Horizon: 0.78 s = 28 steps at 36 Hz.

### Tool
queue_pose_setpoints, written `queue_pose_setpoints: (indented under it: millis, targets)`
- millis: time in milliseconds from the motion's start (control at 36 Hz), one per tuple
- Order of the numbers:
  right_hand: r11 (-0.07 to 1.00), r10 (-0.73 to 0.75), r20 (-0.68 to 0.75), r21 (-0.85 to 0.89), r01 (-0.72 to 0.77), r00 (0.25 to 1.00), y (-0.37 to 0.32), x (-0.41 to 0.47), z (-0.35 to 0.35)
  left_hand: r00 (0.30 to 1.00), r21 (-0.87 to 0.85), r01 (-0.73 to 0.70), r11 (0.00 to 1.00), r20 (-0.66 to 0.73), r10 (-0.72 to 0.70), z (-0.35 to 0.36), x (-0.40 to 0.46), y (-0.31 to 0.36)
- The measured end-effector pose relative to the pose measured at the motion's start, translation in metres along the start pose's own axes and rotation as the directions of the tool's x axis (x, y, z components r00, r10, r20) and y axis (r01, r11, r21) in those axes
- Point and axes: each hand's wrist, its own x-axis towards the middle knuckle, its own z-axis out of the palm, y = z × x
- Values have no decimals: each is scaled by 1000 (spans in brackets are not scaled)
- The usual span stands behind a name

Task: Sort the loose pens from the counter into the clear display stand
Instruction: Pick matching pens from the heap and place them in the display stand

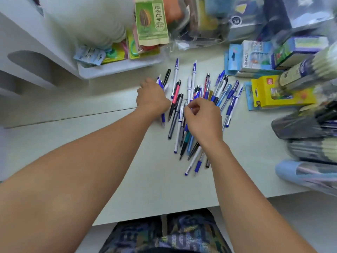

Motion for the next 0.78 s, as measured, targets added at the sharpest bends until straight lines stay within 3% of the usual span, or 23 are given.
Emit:
queue_pose_setpoints:
  millis: [194, 250, 306, 333, 389, 444, 500, 556, 611, 778]
  targets:
    - [999, -48, 115, 26, 46, 992, -4, -6, 8, 998, 71, -25, 997, 62, 21, 6, -28, -20]
    - [997, -71, 146, 28, 68, 987, -6, -7, 9, 994, 15, -22, 1000, 107, 20, 1, -35, -30]
    - [995, -100, 163, 32, 96, 982, -10, -10, 11, 977, -169, 71, 983, 209, -35, -3, -44, -44]
    - [993, -116, 159, 44, 111, 980, -13, -13, 13, 958, -323, 149, 934, 281, -56, -6, -51, -51]
    - [987, -134, 147, 107, 119, 980, -22, -19, 18, 907, -591, 319, 741, 418, -57, -16, -70, -65]
    - [968, -101, 155, 245, 61, 983, -35, -27, 22, 855, -720, 423, 550, 518, 21, -30, -92, -79]
    - [877, -4, 255, 465, -119, 967, -53, -38, 24, 819, -771, 462, 439, 561, 124, -46, -113, -92]
    - [704, 24, 404, 643, -302, 915, -73, -51, 25, 806, -800, 460, 385, 558, 196, -61, -134, -106]
    - [631, -23, 440, 703, -329, 898, -89, -65, 28, 809, -828, 433, 357, 531, 250, -73, -153, -120]
    - [719, -219, 352, 689, -93, 910, -147, -115, 42, 822, -866, 357, 349, 469, 323, -103, -195, -179]
